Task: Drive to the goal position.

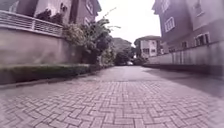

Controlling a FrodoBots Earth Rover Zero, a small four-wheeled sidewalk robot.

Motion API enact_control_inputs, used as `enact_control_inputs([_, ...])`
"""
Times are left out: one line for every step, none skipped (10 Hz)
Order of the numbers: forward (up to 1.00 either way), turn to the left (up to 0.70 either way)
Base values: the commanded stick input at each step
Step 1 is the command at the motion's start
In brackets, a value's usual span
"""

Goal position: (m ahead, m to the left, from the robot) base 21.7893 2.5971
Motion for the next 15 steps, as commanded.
enact_control_inputs([0.69,-0.08])
enact_control_inputs([0.69,-0.24])
enact_control_inputs([0.69,-0.33])
enact_control_inputs([0.69,-0.16])
enact_control_inputs([0.69,0.03])
enact_control_inputs([0.69,0.03])
enact_control_inputs([0.69,0.03])
enact_control_inputs([0.69,0.03])
enact_control_inputs([0.69,0.03])
enact_control_inputs([0.69,0.03])
enact_control_inputs([0.69,0.03])
enact_control_inputs([0.69,0.03])
enact_control_inputs([0.69,0.03])
enact_control_inputs([0.69,0.03])
enact_control_inputs([0.69,0.03])
